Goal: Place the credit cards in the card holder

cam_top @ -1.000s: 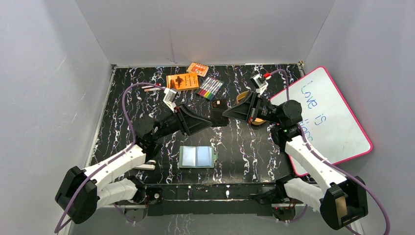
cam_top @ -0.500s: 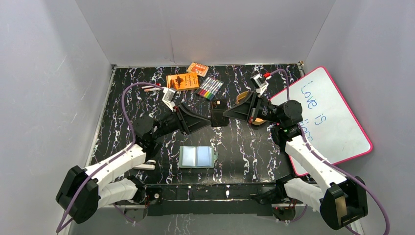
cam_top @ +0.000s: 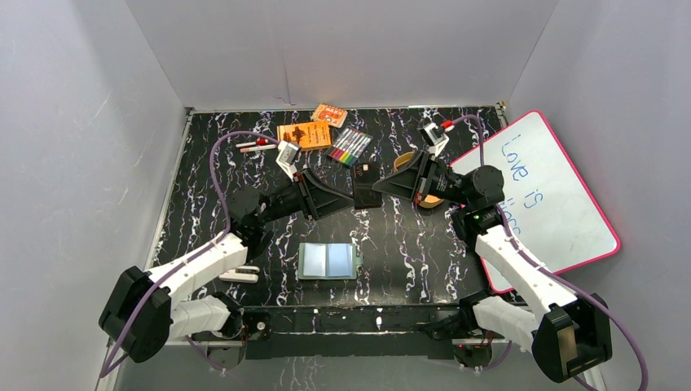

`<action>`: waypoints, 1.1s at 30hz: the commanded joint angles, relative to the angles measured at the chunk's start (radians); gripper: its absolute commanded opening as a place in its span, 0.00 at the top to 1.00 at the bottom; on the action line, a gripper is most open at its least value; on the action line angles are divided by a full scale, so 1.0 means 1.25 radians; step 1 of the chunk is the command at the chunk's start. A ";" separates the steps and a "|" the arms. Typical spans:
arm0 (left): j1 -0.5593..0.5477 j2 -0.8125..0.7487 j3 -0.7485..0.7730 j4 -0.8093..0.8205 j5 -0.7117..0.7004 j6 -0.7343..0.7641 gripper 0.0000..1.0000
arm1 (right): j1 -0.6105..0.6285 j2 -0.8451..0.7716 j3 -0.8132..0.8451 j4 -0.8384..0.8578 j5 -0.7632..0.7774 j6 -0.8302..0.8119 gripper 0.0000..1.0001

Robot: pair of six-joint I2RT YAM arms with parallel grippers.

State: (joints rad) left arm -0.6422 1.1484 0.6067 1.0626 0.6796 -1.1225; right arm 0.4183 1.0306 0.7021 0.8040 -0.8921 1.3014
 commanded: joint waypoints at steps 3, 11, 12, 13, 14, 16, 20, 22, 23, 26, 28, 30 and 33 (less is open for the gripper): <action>0.000 0.018 0.049 0.019 0.005 0.015 0.69 | 0.013 -0.005 0.034 -0.048 -0.009 -0.043 1.00; 0.000 0.022 0.048 0.019 0.000 0.021 0.62 | 0.014 -0.009 0.034 -0.056 -0.008 -0.050 1.00; 0.000 0.021 0.047 0.020 -0.003 0.021 0.60 | 0.013 -0.008 0.033 -0.054 -0.009 -0.051 1.00; 0.000 0.017 0.047 0.019 -0.005 0.021 0.58 | 0.013 -0.011 0.030 -0.052 -0.009 -0.051 1.00; 0.001 0.012 0.046 0.018 -0.009 0.022 0.56 | 0.013 -0.013 0.029 -0.052 -0.009 -0.053 1.00; 0.008 -0.003 0.038 0.015 -0.020 0.024 0.51 | 0.013 -0.016 0.029 -0.053 -0.008 -0.057 1.00; 0.035 -0.048 0.012 0.002 -0.049 0.021 0.40 | 0.013 -0.024 0.029 -0.059 -0.008 -0.062 1.00; 0.048 -0.074 0.001 -0.006 -0.063 0.018 0.37 | 0.013 -0.027 0.028 -0.060 -0.008 -0.064 1.00; 0.053 -0.084 0.001 -0.012 -0.069 0.020 0.35 | 0.013 -0.028 0.027 -0.060 -0.008 -0.064 1.00; 0.062 -0.096 0.010 -0.028 -0.081 0.022 0.34 | 0.013 -0.030 0.027 -0.060 -0.011 -0.065 1.00; 0.065 -0.094 0.022 -0.032 -0.085 0.020 0.34 | 0.013 -0.030 0.027 -0.060 -0.016 -0.065 1.00; 0.066 -0.085 0.039 -0.033 -0.080 0.013 0.34 | 0.013 -0.030 0.027 -0.060 -0.017 -0.064 1.00; 0.066 -0.061 0.065 -0.032 -0.058 0.000 0.35 | 0.014 -0.032 0.027 -0.061 -0.017 -0.065 1.00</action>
State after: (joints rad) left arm -0.5655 1.0554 0.6228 1.0035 0.5941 -1.1118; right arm 0.4328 1.0138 0.7052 0.6964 -0.8974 1.2339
